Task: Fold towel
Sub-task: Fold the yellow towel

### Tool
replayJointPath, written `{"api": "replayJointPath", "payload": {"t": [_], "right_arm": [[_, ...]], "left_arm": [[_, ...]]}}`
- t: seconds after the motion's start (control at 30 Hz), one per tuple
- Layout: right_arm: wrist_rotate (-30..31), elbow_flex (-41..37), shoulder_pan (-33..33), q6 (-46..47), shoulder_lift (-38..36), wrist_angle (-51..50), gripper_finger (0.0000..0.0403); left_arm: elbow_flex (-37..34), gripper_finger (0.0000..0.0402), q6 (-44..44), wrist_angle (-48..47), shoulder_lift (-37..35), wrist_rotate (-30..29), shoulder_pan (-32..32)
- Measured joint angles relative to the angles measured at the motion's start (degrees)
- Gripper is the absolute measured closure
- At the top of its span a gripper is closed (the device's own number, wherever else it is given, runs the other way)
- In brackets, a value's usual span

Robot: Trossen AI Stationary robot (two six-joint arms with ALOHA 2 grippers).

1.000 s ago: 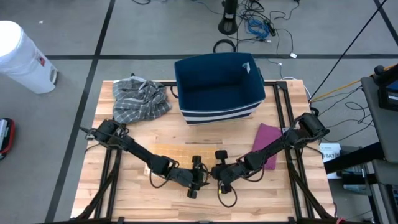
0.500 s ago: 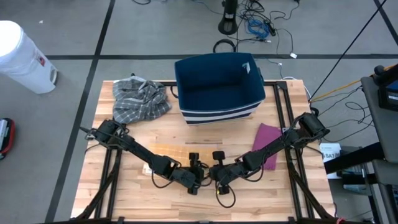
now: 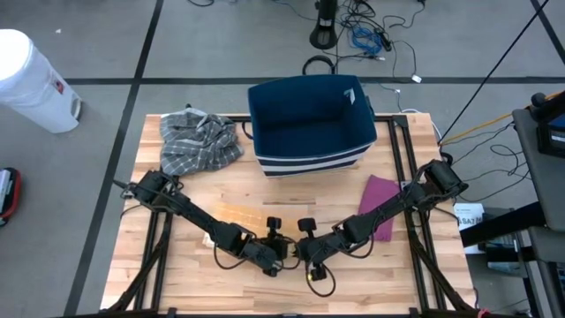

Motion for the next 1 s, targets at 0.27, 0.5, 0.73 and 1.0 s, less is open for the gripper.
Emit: {"api": "replayJointPath", "payload": {"t": [0.27,0.5,0.73,1.0], "right_arm": [[-0.02,0.0,2.31,-2.56,-0.75,-2.87,0.0247],[9.69,-0.02,5.47,-2.4,-1.7,-14.83,0.0134],[16.66,-1.73,6.71,-1.71,-1.21,-17.69,0.0118],[18.12,-8.84,5.77,-3.28,-1.19,-9.65,0.013]], "left_arm": [[0.0,0.0395,0.99,-0.84,0.01,-0.17,-0.76],[0.0,0.0397,0.75,-1.44,0.01,0.14,-1.11],[0.0,0.0398,0.23,-1.9,0.01,2.84,-1.67],[0.0,0.0398,0.97,-1.95,0.01,3.5,-3.09]]}}
